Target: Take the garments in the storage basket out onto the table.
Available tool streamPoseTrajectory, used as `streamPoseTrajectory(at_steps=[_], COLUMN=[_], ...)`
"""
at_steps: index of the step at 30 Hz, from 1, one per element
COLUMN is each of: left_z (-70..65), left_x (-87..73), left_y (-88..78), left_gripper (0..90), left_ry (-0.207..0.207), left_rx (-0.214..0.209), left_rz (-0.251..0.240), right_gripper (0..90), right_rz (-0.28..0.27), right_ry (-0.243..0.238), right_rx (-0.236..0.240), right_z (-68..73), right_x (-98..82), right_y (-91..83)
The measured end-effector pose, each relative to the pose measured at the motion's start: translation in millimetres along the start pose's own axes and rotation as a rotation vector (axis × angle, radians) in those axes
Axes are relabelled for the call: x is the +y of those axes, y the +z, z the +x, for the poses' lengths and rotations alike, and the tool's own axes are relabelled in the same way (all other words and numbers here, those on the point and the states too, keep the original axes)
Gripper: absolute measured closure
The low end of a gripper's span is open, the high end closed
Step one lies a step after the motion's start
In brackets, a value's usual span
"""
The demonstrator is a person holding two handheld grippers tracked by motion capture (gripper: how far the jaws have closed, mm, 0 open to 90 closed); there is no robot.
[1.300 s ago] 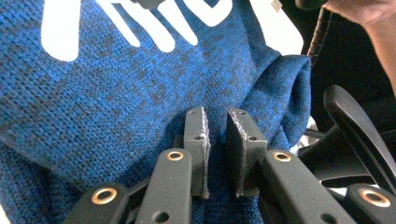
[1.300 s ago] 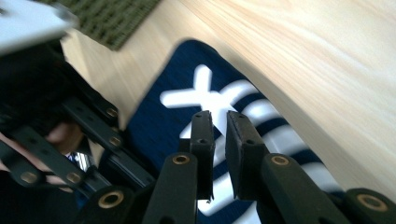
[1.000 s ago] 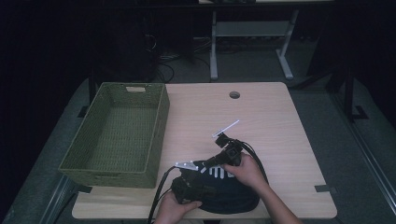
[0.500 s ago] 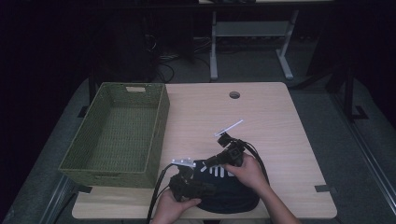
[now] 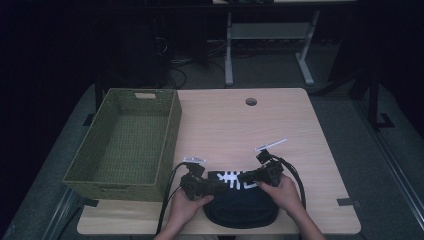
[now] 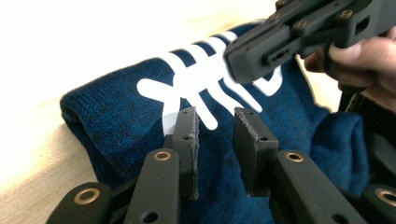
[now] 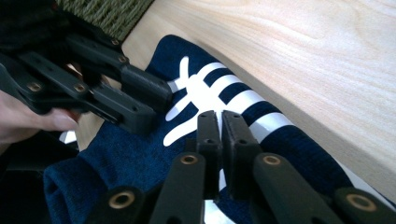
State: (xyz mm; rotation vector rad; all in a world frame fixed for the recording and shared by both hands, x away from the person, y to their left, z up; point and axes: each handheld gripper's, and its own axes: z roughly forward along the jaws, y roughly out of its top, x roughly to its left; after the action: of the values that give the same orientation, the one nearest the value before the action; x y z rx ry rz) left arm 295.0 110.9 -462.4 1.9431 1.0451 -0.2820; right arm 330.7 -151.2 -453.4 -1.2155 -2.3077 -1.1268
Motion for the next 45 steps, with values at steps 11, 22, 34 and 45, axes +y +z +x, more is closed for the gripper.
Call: streamPoseTrajectory(at_steps=[11, 22, 34, 45], left_z=[-0.3, 3.5, -14.3, -17.7], left_x=[4.6, 4.5, 1.3, -23.2], left_y=[-5.3, 2.5, -15.0, -11.1], left_gripper=[68.6, 70.1, 64.5, 68.2], left_ry=[-0.006, -0.010, 0.017, 0.009], left_rx=[0.014, 0.038, 0.012, -0.025], left_rz=[-0.034, -0.031, -0.065, -0.001], right_gripper=[81.2, 88.7, 79.7, 81.3], right_rz=[-0.099, -0.102, -0.110, 0.005], right_ry=[0.037, 0.114, 0.056, 0.039], right_rx=[-0.005, -0.018, 0.117, 0.075], right_z=[-8.5, -36.2, -9.3, -2.0], right_x=[-9.3, -33.2, -43.9, -69.5], right_y=[-35.4, -31.9, -49.0, -25.1])
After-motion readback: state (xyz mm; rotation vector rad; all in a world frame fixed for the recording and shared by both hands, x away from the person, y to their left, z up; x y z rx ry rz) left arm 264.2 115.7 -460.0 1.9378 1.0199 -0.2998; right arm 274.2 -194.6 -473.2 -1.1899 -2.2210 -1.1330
